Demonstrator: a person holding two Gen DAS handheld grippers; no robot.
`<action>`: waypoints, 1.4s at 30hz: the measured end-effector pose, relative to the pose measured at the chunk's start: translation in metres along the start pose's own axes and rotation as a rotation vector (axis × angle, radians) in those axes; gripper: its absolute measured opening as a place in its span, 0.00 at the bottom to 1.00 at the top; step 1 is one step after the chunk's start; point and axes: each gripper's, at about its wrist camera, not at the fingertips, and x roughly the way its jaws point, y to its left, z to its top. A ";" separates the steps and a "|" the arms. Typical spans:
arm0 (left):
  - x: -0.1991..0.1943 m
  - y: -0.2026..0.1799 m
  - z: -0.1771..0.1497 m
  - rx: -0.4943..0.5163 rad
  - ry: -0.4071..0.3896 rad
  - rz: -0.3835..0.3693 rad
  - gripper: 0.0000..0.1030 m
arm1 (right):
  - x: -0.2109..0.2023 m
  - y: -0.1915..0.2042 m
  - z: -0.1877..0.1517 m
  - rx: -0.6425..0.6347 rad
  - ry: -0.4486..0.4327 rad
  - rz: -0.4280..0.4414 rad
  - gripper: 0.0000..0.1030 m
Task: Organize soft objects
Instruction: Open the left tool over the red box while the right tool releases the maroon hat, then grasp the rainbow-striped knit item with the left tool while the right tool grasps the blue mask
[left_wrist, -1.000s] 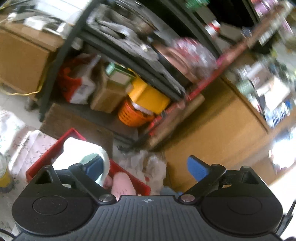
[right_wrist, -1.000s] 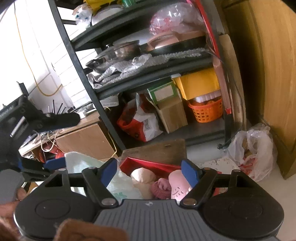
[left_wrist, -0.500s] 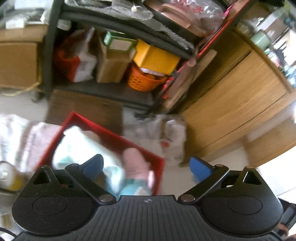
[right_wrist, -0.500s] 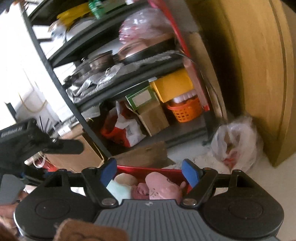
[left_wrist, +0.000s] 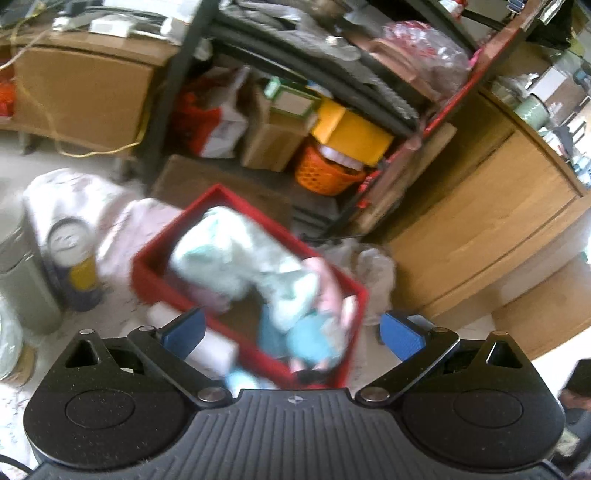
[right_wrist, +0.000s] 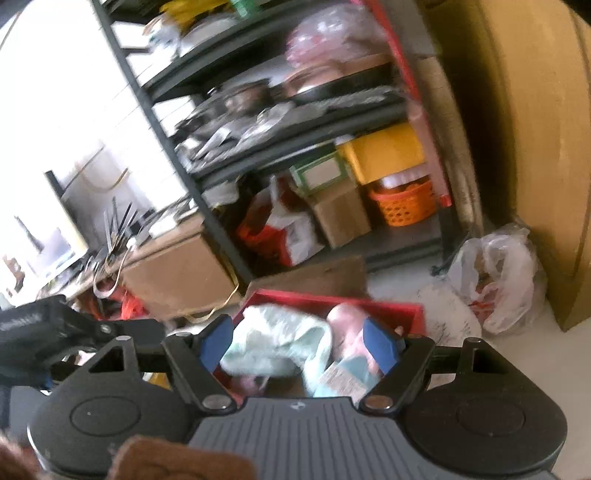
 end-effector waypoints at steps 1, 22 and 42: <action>0.003 0.005 -0.003 0.003 0.018 0.031 0.93 | 0.001 0.005 -0.005 -0.028 0.016 0.000 0.49; 0.027 0.047 -0.055 0.102 0.183 0.054 0.90 | 0.066 0.017 -0.085 -0.042 0.386 0.035 0.49; 0.126 0.016 -0.111 0.466 0.320 0.277 0.63 | 0.039 -0.040 -0.065 0.167 0.322 0.055 0.49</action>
